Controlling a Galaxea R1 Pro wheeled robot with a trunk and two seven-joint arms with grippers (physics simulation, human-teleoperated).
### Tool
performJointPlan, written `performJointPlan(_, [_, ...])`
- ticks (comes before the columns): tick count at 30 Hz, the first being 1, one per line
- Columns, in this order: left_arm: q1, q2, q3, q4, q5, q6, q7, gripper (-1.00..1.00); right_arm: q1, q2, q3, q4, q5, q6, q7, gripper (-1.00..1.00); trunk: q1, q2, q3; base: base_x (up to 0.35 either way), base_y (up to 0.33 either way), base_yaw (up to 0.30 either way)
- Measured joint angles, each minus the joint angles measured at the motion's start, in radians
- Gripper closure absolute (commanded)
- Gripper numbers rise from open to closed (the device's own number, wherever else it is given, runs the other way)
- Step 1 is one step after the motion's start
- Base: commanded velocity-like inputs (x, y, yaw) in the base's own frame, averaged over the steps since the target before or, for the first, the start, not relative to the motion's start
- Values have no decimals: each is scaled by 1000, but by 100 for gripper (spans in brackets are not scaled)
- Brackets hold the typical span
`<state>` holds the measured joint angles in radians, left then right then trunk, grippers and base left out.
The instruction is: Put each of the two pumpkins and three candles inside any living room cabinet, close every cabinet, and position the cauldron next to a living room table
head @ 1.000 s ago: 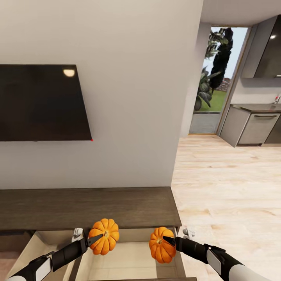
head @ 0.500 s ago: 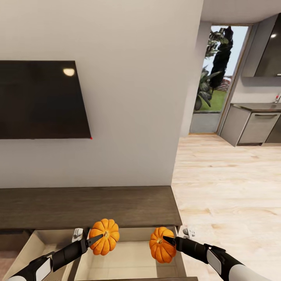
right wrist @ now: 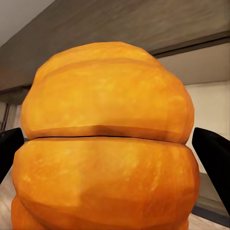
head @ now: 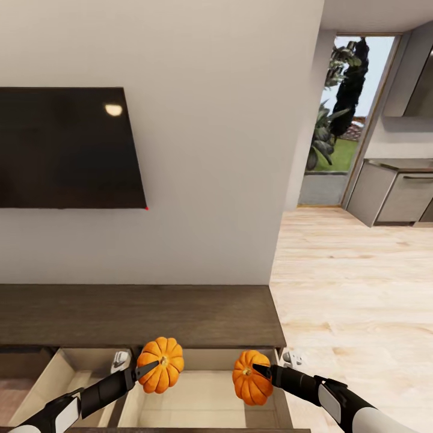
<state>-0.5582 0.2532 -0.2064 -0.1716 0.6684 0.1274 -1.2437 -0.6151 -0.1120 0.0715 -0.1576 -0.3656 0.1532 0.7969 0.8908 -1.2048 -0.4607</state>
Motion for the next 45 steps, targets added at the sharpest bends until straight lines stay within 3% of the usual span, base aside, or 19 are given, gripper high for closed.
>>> performJointPlan(16, [1, -8, -2, -2, -2, 3, 9, 100, 0, 0, 0, 1, -1, -1, 4, 100, 61, -112, -50, 0, 0, 0])
performJointPlan(19, [0, -19, -3, -3, -1, 2, 9, 100, 0, 3, 0, 0, -4, 3, 2, 100, 73, -133, -60, 0, 0, 0])
performJointPlan(22, [-5, -26, 0, -27, -1, 3, 10, 100, -2, 33, 2, 1, -5, 8, -10, 100, 84, -154, -69, 0, 0, 0])
performJointPlan(27, [-7, -26, 0, -65, -2, 5, 13, 100, -21, 64, -3, 1, -7, 15, -115, 100, 104, -189, -85, 0, 0, 0])
performJointPlan(31, [-16, -30, 2, -84, -1, 6, 73, 100, -30, 68, -5, 0, -10, 15, -131, 100, 119, -217, -97, 0, 0, 0])
performJointPlan(38, [-18, -61, -2, -109, -4, 6, 170, 100, -32, 63, -5, 0, -12, 15, -130, 100, 146, -266, -119, 0, 0, 0])
performJointPlan(45, [-18, -60, -2, -101, -4, 6, 188, 100, -32, 62, -12, 0, -13, 14, -125, 100, 173, -315, -141, 0, 0, 0])
